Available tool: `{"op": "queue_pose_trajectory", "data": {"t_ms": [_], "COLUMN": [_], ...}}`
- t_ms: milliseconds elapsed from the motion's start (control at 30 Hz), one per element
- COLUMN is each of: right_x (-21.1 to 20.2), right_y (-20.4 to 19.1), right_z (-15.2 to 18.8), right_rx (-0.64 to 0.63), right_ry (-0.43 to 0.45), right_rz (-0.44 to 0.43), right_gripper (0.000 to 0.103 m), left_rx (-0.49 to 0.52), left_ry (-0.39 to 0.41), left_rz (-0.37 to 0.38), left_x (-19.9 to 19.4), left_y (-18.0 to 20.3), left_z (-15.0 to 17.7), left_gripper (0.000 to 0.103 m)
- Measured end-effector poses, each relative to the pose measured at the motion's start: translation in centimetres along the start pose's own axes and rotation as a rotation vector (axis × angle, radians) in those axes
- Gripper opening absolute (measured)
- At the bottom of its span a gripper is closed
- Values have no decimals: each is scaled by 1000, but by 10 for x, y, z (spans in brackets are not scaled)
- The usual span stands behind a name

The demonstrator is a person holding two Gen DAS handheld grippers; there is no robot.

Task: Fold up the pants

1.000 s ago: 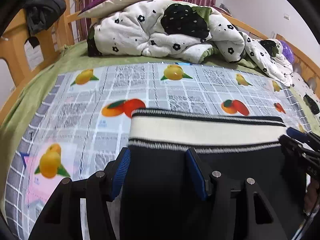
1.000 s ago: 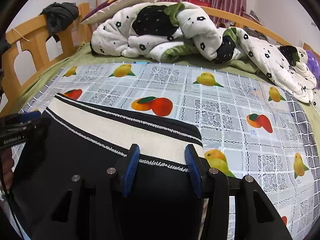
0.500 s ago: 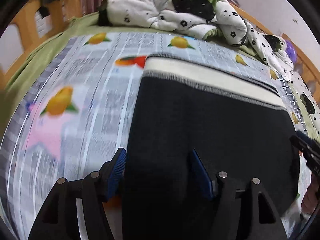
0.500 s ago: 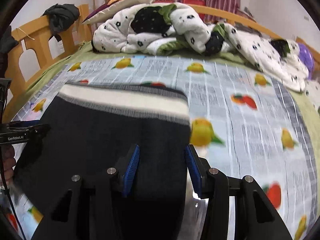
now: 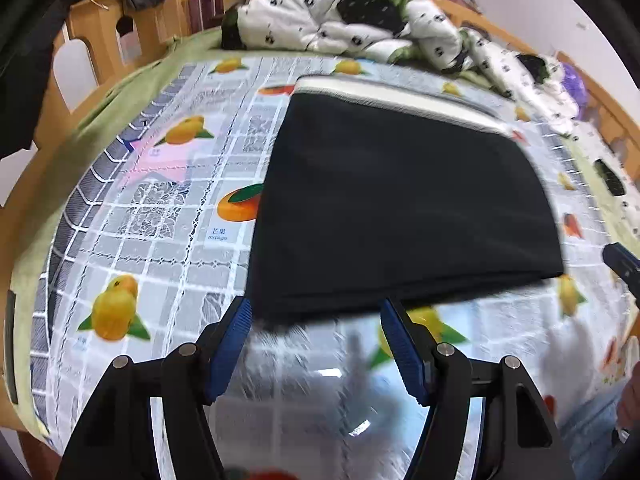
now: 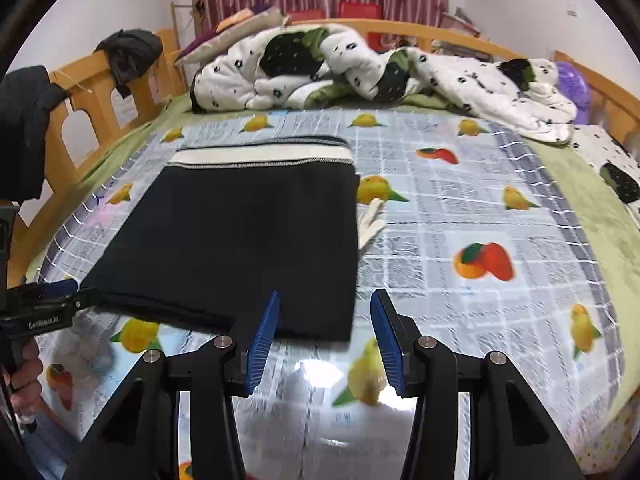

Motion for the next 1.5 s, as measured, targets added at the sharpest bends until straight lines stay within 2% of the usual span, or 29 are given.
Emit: {"op": "queue_pose_trajectory", "data": {"t_ms": [100,267,333,367,400,467,500,567,667,1000,1500], "right_x": [-27,-65,-77,-84,-90,-100,-104,-108,-107,-108,-107], "right_y": [1,-3,-2,-1,-1,-3,-5,-8,-9,-7,-12], "right_z": [1,-2,-1,1,2,5,6,7,8,13,13], "right_rx": [14,33,49,59,64,66,54,29,13,19,15], "right_ry": [24,65,84,101,122,158,168,181,155,115,108], "right_rz": [19,38,61,75,79,81,83,97,143,132,130], "right_gripper": [49,49,63,76,83,87,94,99,99,99,99], "left_rx": [-4,25,33,36,40,32,26,15,10,1,5], "left_ry": [49,132,163,168,172,183,189,194,215,223,228], "left_rz": [7,-48,-57,-55,-43,-34,-35,-25,-26,-57,-53], "left_x": [-32,-78,-93,-98,-104,-110,-113,-117,-124,-128,-129], "left_y": [8,24,30,32,35,37,39,41,43,40,39], "left_z": [3,0,-1,-1,-1,1,3,4,6,12,15], "left_gripper": [65,68,71,71,71,72,73,74,74,75,76]}}
Point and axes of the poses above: each gripper's, at about its wrist camera, not at the fingertips, and x roughly the way its jaws point, y to its right, z to its underside, the point moved 3 cm from there along x, roughly the way its jaws point, and after that the axes turned 8 degrees about x, right-handed, at the moved point
